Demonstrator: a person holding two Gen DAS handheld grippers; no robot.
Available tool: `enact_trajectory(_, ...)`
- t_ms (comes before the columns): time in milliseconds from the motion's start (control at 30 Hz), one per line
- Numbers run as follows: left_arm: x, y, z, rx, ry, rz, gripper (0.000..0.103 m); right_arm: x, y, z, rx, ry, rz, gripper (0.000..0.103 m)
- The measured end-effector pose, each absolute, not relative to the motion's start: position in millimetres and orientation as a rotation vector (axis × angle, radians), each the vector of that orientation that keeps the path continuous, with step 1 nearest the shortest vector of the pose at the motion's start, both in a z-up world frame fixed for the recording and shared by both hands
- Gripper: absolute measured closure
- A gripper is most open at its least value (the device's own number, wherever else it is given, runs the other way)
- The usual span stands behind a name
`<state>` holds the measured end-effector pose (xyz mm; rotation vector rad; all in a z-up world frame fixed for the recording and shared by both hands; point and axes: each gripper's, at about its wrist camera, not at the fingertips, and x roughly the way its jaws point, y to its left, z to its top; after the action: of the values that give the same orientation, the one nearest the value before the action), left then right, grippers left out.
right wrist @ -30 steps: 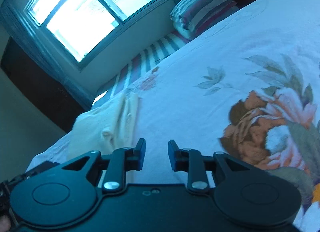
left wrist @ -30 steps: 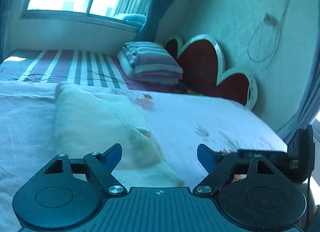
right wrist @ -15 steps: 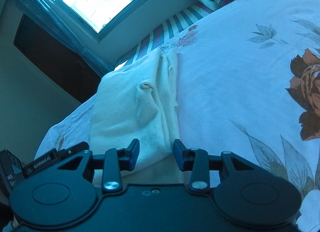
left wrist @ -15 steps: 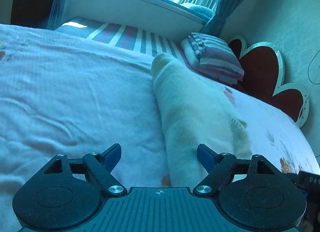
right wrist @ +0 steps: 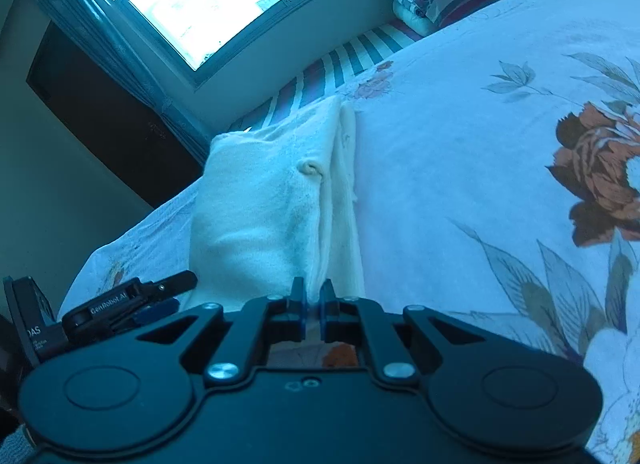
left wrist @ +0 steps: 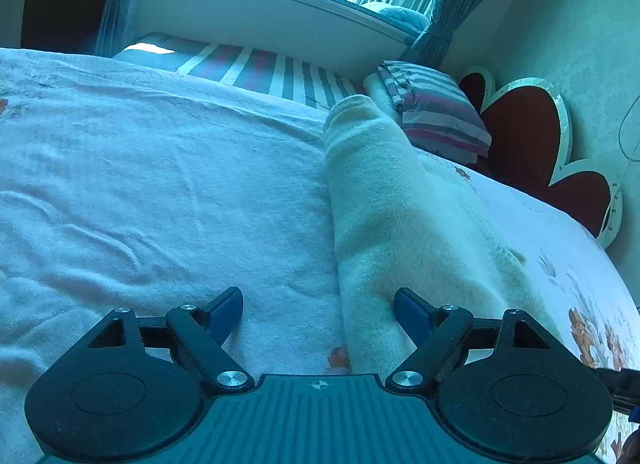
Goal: Fold small clothes
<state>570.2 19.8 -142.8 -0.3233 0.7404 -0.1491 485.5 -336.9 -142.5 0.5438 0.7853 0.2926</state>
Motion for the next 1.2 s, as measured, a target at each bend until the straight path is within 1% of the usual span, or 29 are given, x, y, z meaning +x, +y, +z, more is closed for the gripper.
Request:
enact_trajectory(100, 579.6, 24.3, -138.8, -0.324, 0.711, -0.144, 0.021, 490.2, -341.0, -150.4, 0.542, 0.803, 0.317, 0.095)
enact_trajectory(167, 590.8, 27.6, -134.6, -0.326, 0.698, -0.14, 0.021, 496.2, -344.4, -138.9, 0.526, 0.734, 0.301, 0.079)
enact_trajectory(233, 604.7, 29.6, -128.7, -0.327, 0.675, -0.144, 0.021, 511.9, -349.0, -127.1, 0.535, 0.688, 0.309, 0.074)
enact_trajectory(300, 620.4, 28.5, -122.8, -0.321, 0.653, -0.151, 0.021, 538.2, -344.9, -118.5, 0.512, 0.667, 0.323, 0.075)
enact_trajectory(367, 636.0, 24.8, -121.9, -0.305, 0.656, -0.15, 0.021, 563.4, -335.3, -112.9, 0.475, 0.658, 0.356, 0.083)
enact_trajectory(433, 648.9, 18.2, -124.8, -0.281, 0.674, -0.15, 0.021, 582.6, -322.4, -110.3, 0.415, 0.657, 0.393, 0.084)
enact_trajectory(500, 660.2, 10.3, -134.4, -0.255, 0.727, -0.149, 0.021, 601.5, -306.8, -118.7, 0.284, 0.722, 0.359, 0.086)
enact_trajectory(533, 665.7, 6.7, -140.5, -0.245, 0.758, -0.162, 0.017, 610.0, -300.3, -128.6, 0.203, 0.78, 0.315, 0.09)
enact_trajectory(600, 671.4, 1.5, -145.0, -0.228, 0.773, -0.163, 0.011, 612.8, -303.9, -134.4, 0.206, 0.776, 0.302, 0.09)
enact_trajectory(667, 669.0, 1.0, -133.8, -0.211, 0.746, -0.16, 0.012, 610.9, -302.7, -128.5, 0.188, 0.773, 0.302, 0.088)
enact_trajectory(733, 664.0, 4.3, -121.1, -0.211, 0.673, -0.16, 0.012, 603.0, -300.7, -117.1, 0.166, 0.71, 0.296, 0.082)
enact_trajectory(800, 672.7, 7.7, -117.0, -0.233, 0.65, -0.163, 0.012, 607.2, -298.6, -111.3, 0.178, 0.668, 0.317, 0.081)
enact_trajectory(933, 706.5, 7.1, -120.8, -0.242, 0.661, -0.145, 0.012, 638.3, -284.0, -108.1, 0.133, 0.654, 0.345, 0.081)
enact_trajectory(1000, 723.0, 4.4, -131.2, -0.212, 0.714, -0.128, 0.012, 655.8, -278.6, -119.6, 0.097, 0.719, 0.325, 0.087)
enact_trajectory(1033, 728.2, 5.0, -136.5, -0.222, 0.731, -0.13, 0.012, 663.1, -278.1, -127.9, 0.078, 0.755, 0.303, 0.087)
enact_trajectory(1133, 729.6, 8.5, -130.4, -0.264, 0.718, -0.143, 0.013, 667.1, -288.2, -129.6, 0.114, 0.757, 0.32, 0.087)
enact_trajectory(1200, 727.0, 10.0, -124.8, -0.284, 0.685, -0.153, 0.013, 662.3, -292.6, -119.6, 0.133, 0.693, 0.318, 0.082)
